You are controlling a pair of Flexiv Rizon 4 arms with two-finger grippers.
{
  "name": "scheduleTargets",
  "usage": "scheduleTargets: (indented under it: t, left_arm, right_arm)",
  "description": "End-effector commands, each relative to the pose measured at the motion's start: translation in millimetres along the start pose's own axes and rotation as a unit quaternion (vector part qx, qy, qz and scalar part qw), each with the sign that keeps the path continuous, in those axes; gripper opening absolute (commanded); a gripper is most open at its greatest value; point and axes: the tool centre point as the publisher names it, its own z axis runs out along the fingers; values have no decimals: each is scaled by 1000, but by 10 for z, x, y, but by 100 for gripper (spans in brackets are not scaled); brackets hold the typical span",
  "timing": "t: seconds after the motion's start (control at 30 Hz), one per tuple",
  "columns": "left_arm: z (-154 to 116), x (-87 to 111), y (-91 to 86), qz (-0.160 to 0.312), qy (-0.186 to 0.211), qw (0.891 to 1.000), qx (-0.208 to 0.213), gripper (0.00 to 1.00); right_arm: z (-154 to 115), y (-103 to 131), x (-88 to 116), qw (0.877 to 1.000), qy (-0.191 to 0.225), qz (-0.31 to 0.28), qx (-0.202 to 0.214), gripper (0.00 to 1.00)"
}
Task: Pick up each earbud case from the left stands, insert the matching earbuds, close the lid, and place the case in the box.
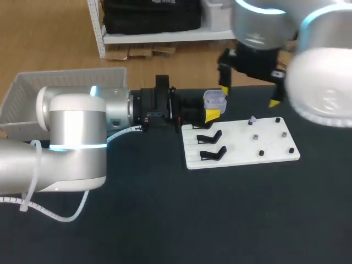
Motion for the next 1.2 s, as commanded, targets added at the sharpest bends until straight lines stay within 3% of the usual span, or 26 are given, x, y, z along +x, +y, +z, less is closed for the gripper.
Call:
scheduleTargets:
  t: [0.03,0.5,0.57,0.6,0.63,0.7,0.93,1.2]
  left_arm:
    - [2,21,-16,3,-5,1000,-4,0]
    - [2,21,-16,3,-5,1000,-4,0]
    - [2,21,-16,3,-5,1000,-4,0]
    - [2,21,-16,3,-5,1000,-4,0]
    - [2,21,-16,3,-5,1000,-4,0]
    - [2,21,-16,3,-5,1000,-4,0]
    - [2,21,-16,3,-5,1000,-4,0]
    - [2,21,-16,3,-5,1000,-4,0]
  right_arm:
    - [-31,-288,-27,995,13,-5,-96,100]
    - [-31,-288,-27,995,13,-5,-96,100]
    - [153,-334,-106,995,-6,-21,-99,100]
    - [213,-349,-161,992,-34,-27,-122,100]
    - [295,-372,-214,993,-33,-26,-112,100]
    - [401,-394,-297,988,-48,-36,-140,100]
    - [856,-406,-406,976,6,-111,-189,100]
    - [1318,-305,-449,972,6,-159,-175,100]
